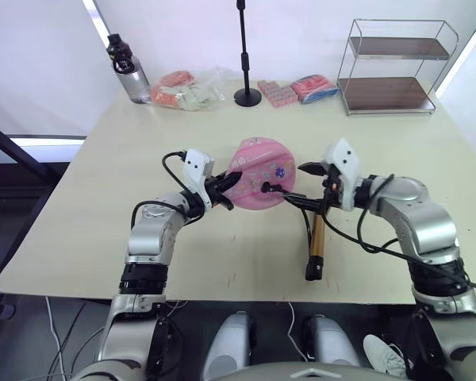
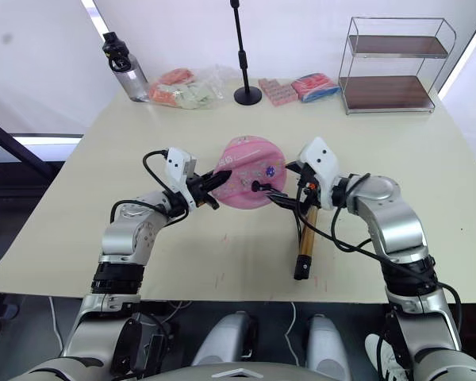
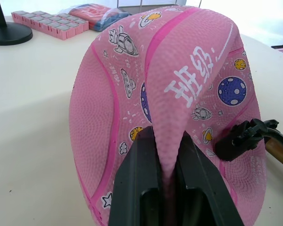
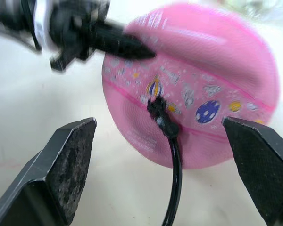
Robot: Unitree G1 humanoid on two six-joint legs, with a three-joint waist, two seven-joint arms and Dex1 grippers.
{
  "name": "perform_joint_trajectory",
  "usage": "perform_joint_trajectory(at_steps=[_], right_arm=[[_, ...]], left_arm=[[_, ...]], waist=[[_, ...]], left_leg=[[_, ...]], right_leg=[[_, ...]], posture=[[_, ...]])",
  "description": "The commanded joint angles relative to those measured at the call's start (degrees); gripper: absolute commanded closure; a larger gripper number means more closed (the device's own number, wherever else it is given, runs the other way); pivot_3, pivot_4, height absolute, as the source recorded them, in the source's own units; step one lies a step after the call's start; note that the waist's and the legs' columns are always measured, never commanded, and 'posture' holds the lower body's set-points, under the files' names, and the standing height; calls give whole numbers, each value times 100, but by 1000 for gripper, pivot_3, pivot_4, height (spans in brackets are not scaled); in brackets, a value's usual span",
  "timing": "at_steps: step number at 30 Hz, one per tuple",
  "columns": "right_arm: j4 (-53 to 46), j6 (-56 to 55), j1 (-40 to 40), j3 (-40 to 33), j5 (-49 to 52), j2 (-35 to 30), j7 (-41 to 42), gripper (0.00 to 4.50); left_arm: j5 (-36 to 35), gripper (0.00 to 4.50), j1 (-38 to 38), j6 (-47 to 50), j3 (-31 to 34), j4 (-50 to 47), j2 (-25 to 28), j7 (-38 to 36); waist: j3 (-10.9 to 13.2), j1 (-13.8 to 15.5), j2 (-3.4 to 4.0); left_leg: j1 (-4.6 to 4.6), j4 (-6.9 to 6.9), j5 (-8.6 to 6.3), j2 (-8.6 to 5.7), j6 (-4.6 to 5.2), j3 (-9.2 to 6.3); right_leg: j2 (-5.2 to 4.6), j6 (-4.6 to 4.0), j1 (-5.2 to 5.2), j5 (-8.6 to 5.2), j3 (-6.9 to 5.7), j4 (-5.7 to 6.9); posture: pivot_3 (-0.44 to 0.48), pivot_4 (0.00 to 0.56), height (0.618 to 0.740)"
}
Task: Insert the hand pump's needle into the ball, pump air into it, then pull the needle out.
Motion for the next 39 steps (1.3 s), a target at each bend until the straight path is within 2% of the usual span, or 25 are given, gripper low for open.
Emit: perform_joint_trajectory(at_steps=[1,11,14,20,25,28,29,30,31,34,35,36,39], right_arm=[[-520,-190,432,-460,373,-259,-44,24],[-985,-1028,2447,-2026,1184,-878,95,24],[-963,-1479,2941,-2495,1633,-943,407,24],[-398,-2025,3473,-3269,2345,-1311,1186,24],[49,-2595,3700,-3448,2491,-1548,1715,24],[341,-2863,3726,-3418,2528,-1605,1947,0],[433,-2955,3717,-3389,2544,-1602,2016,0],[492,-3019,3711,-3357,2560,-1595,2049,0],[522,-3064,3712,-3334,2574,-1589,2068,0],[631,-3199,3728,-3268,2600,-1593,2153,0],[671,-3237,3730,-3255,2606,-1594,2175,0],[711,-3276,3730,-3246,2615,-1591,2190,0],[782,-3363,3750,-3221,2655,-1571,2242,0]], left_arm=[[115,4500,111,113,-455,326,-74,-166],[177,4500,-46,-57,-621,565,49,-432],[180,4500,-77,-75,-651,601,69,-484],[170,4500,-49,-60,-670,529,95,-547],[179,4500,-6,-82,-647,426,123,-515],[175,3377,-5,-143,-602,340,143,-485],[150,3377,-24,-133,-581,299,154,-484],[139,2631,-44,-154,-567,271,168,-481],[127,2376,-61,-163,-555,245,182,-478],[66,1033,-103,-168,-504,117,204,-468],[56,376,-111,-169,-493,71,208,-464],[30,66,-112,-153,-477,-3,217,-466],[-58,66,-91,-90,-403,-298,264,-464]], waist=[[0,7,-1],[5,115,-9],[8,97,-14],[11,115,-18],[11,110,-20],[11,111,-20],[13,107,-23],[16,106,-27],[16,104,-27],[16,99,-28],[18,99,-29],[18,100,-30],[26,94,-36]], left_leg=[[-1,2,0,-2,0,0],[-5,2,0,-5,1,9],[-3,3,0,-4,1,9],[-1,5,0,-3,2,7],[-1,6,0,-1,2,9],[-1,7,0,-1,2,12],[-2,6,0,-1,2,12],[-1,7,0,-1,2,13],[-2,7,0,-1,2,13],[0,7,0,0,2,13],[0,7,0,1,2,13],[0,7,0,1,2,13],[-1,8,0,1,2,13]], right_leg=[[-1,-2,1,-3,1,-1],[-3,11,1,-13,-3,-2],[-3,20,1,-19,2,-2],[-3,22,4,-19,5,-2],[-1,17,4,-17,6,-2],[0,7,4,-11,6,-2],[0,7,3,-10,7,-2],[0,4,4,-9,7,-2],[0,5,4,-9,7,-2],[2,5,3,-9,9,0],[2,5,3,-9,9,1],[3,5,3,-9,8,1],[3,5,2,-7,9,2]], posture=[[0,150,740],[0,150,740],[0,150,740],[0,150,740],[0,150,740],[0,150,740],[0,150,740],[0,150,740],[0,150,740],[0,150,740],[0,150,740],[0,150,740],[0,150,740]])
